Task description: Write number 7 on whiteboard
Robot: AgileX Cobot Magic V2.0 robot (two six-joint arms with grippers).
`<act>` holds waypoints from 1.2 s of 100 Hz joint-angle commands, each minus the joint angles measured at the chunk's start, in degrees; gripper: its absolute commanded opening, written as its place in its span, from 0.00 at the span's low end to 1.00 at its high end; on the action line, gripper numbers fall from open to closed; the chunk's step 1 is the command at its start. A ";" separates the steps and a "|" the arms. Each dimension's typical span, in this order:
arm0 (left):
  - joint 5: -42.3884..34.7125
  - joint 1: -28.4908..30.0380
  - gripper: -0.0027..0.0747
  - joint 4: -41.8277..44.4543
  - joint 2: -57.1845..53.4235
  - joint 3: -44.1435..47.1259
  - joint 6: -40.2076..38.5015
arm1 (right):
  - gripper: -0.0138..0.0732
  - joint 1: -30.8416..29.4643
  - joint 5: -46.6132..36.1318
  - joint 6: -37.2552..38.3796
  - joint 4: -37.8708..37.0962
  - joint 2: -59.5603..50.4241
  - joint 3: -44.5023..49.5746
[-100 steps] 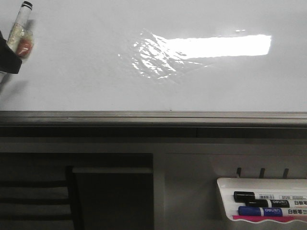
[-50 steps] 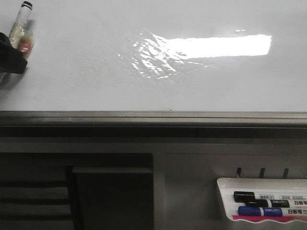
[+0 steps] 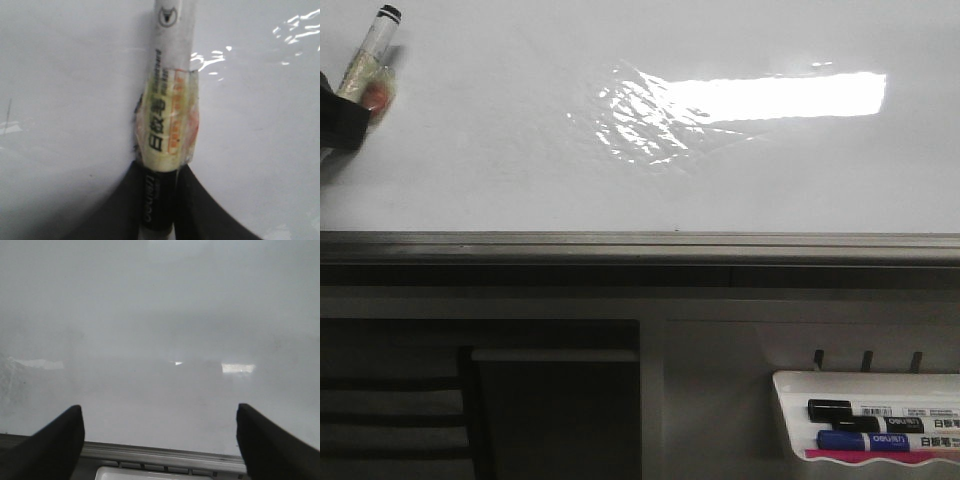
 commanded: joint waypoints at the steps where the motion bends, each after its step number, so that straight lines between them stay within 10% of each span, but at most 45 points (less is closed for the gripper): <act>1: -3.69 -0.27 0.07 -0.03 -1.04 -1.82 0.04 | 0.80 -0.27 -4.96 -0.59 0.07 0.69 -1.86; 34: 23.80 -0.27 0.01 -0.03 -5.90 -9.11 0.04 | 0.79 -0.27 11.48 -1.82 0.45 7.42 -11.55; 62: 55.89 -2.28 0.01 -2.16 -5.90 -22.20 8.52 | 0.79 0.60 26.63 -27.16 19.95 20.34 -21.43; 92: 59.37 -12.47 0.01 -10.47 -5.31 -23.53 28.71 | 0.79 13.43 32.68 -50.47 29.40 35.50 -29.07; 120: 54.84 -23.40 0.01 -11.43 -4.93 -23.53 31.57 | 0.70 25.00 27.85 -63.14 40.33 42.16 -30.33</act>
